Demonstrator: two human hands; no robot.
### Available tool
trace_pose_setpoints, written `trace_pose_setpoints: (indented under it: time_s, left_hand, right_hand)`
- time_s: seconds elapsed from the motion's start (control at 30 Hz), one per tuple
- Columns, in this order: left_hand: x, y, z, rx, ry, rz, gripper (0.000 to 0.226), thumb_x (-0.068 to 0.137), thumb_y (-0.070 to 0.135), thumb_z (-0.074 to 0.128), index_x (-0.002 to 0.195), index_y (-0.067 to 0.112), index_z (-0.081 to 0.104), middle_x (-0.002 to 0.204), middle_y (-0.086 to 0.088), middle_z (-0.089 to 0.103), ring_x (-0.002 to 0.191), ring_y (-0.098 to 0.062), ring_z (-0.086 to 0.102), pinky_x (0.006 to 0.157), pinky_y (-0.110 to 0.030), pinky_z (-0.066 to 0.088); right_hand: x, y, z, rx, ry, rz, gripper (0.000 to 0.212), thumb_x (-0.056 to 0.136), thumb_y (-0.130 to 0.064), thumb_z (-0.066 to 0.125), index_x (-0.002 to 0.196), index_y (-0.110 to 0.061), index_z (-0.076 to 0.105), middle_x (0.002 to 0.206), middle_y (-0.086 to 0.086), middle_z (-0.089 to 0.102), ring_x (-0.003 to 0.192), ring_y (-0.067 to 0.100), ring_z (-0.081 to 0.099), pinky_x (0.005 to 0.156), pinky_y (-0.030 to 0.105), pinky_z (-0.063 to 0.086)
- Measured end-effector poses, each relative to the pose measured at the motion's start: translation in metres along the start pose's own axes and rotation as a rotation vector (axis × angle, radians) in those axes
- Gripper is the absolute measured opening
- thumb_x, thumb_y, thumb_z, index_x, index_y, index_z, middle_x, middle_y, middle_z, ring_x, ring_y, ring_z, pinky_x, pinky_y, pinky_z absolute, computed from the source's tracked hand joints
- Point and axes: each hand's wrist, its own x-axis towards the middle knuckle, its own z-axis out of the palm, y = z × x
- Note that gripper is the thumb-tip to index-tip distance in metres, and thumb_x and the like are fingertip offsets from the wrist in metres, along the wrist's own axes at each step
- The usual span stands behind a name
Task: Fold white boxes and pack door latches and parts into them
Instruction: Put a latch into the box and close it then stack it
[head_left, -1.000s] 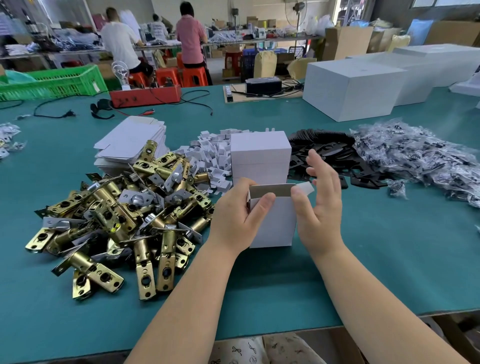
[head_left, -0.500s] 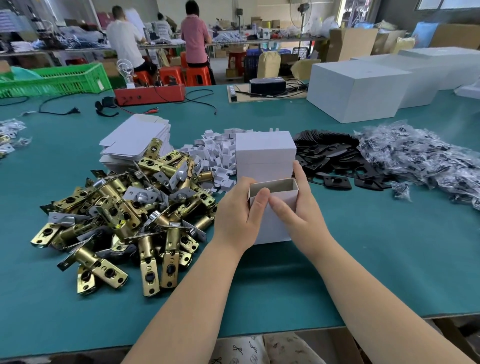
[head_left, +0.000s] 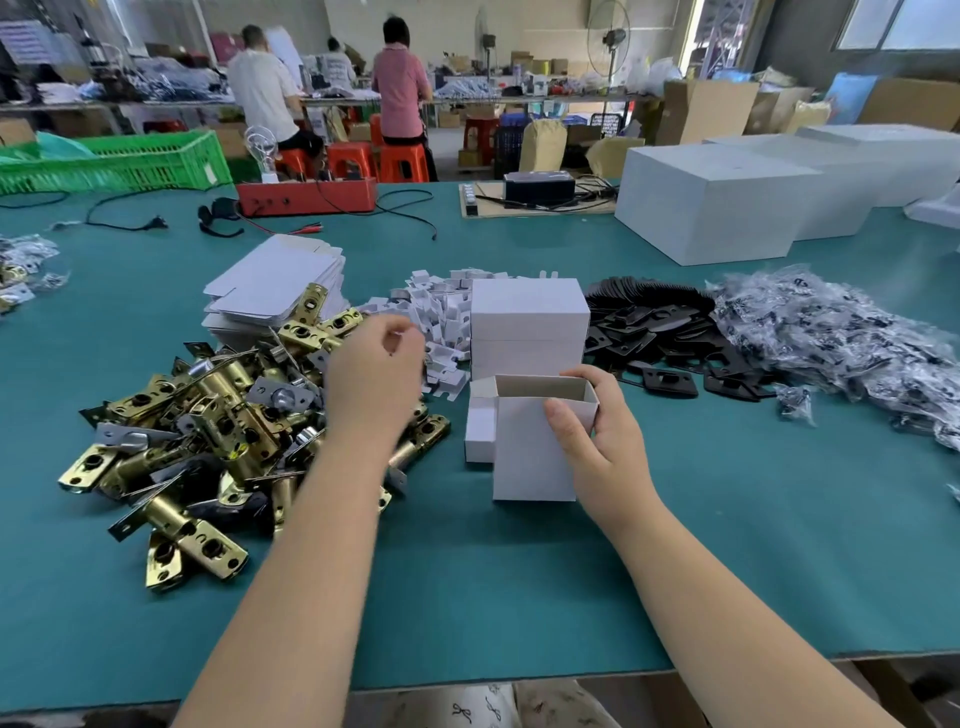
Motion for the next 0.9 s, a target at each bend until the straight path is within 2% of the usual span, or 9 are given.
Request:
trace_pose_setpoints:
  time_s: [0.07, 0.13, 0.27, 0.37, 0.53, 0.67, 0.73, 0.8, 0.9]
  left_hand:
    - [0.018, -0.001, -0.022, 0.150, 0.068, 0.032, 0.023, 0.096, 0.017, 0.048, 0.112, 0.017, 0.065, 0.096, 0.009, 0.062, 0.081, -0.009, 0.057, 0.064, -0.019, 0.039]
    - [0.036, -0.003, -0.041, 0.275, 0.074, 0.097, 0.031, 0.093, 0.009, 0.046, 0.117, 0.017, 0.064, 0.111, 0.000, 0.065, 0.099, -0.022, 0.059, 0.079, -0.033, 0.049]
    - [0.073, -0.015, -0.067, 0.873, -0.309, 0.032, 0.054, 0.090, 0.002, 0.040, 0.140, 0.023, 0.043, 0.135, -0.012, 0.053, 0.122, -0.039, 0.041, 0.095, -0.050, 0.043]
    - [0.079, -0.023, -0.071, 1.121, -0.496, -0.063, 0.035, 0.092, 0.006, 0.037, 0.126, 0.015, 0.043, 0.133, -0.015, 0.050, 0.121, -0.039, 0.041, 0.101, -0.051, 0.040]
    - [0.080, -0.028, -0.077, 1.163, -0.367, 0.133, 0.027, 0.092, 0.009, 0.050, 0.113, 0.020, 0.064, 0.107, -0.007, 0.056, 0.097, -0.028, 0.052, 0.075, -0.037, 0.044]
    - [0.080, -0.005, -0.105, 0.893, -0.503, 0.219, 0.019, 0.087, 0.031, 0.071, 0.105, 0.025, 0.073, 0.089, 0.001, 0.065, 0.077, -0.017, 0.058, 0.057, -0.027, 0.041]
    - [0.073, 0.012, -0.112, 0.774, -0.529, 0.259, 0.020, 0.083, 0.047, 0.071, 0.090, 0.029, 0.075, 0.082, 0.003, 0.069, 0.075, -0.013, 0.060, 0.054, -0.026, 0.039]
    - [0.064, 0.028, -0.109, 0.839, -0.489, 0.352, 0.039, 0.085, 0.057, 0.061, 0.077, 0.021, 0.073, 0.072, 0.001, 0.067, 0.067, -0.010, 0.057, 0.052, -0.024, 0.036]
    - [0.050, 0.046, -0.099, 0.923, -0.410, 0.487, 0.046, 0.094, 0.052, 0.048, 0.088, 0.013, 0.073, 0.079, -0.003, 0.065, 0.074, -0.016, 0.058, 0.063, -0.029, 0.045]
  right_hand:
    - [0.000, -0.001, 0.001, -0.003, 0.008, 0.009, 0.030, 0.079, -0.058, 0.046, 0.105, -0.042, 0.046, 0.060, -0.029, 0.051, 0.056, -0.003, 0.045, 0.056, 0.009, 0.036]
    - [0.001, -0.001, 0.002, -0.004, 0.017, 0.018, 0.031, 0.078, -0.058, 0.046, 0.104, -0.042, 0.046, 0.060, -0.028, 0.052, 0.056, -0.003, 0.045, 0.056, 0.009, 0.036]
    - [0.000, -0.002, 0.001, -0.007, 0.015, 0.007, 0.029, 0.078, -0.058, 0.046, 0.104, -0.046, 0.046, 0.063, -0.028, 0.052, 0.058, -0.003, 0.045, 0.056, 0.009, 0.036]
    - [-0.001, -0.002, 0.001, 0.001, 0.016, 0.002, 0.021, 0.077, -0.058, 0.048, 0.099, -0.058, 0.047, 0.069, -0.020, 0.053, 0.061, 0.000, 0.045, 0.057, 0.012, 0.037]
    - [0.000, -0.002, 0.001, -0.010, 0.016, 0.001, 0.022, 0.076, -0.060, 0.048, 0.097, -0.064, 0.046, 0.083, -0.018, 0.060, 0.070, 0.006, 0.052, 0.062, 0.019, 0.043]
    - [0.000, -0.002, 0.001, -0.020, 0.027, -0.010, 0.022, 0.076, -0.059, 0.048, 0.097, -0.065, 0.046, 0.084, -0.025, 0.059, 0.070, 0.003, 0.051, 0.063, 0.019, 0.043]
    - [0.000, -0.002, 0.002, -0.017, 0.035, -0.002, 0.022, 0.076, -0.059, 0.048, 0.098, -0.060, 0.048, 0.087, -0.024, 0.059, 0.073, 0.004, 0.054, 0.065, 0.021, 0.044]
    - [0.000, -0.002, 0.002, -0.011, 0.037, 0.019, 0.026, 0.075, -0.060, 0.048, 0.100, -0.052, 0.049, 0.090, -0.015, 0.061, 0.078, 0.013, 0.057, 0.068, 0.029, 0.048]
    - [-0.001, -0.002, 0.002, -0.030, 0.033, 0.017, 0.030, 0.075, -0.060, 0.047, 0.102, -0.046, 0.047, 0.091, -0.007, 0.060, 0.077, 0.018, 0.056, 0.067, 0.030, 0.046]
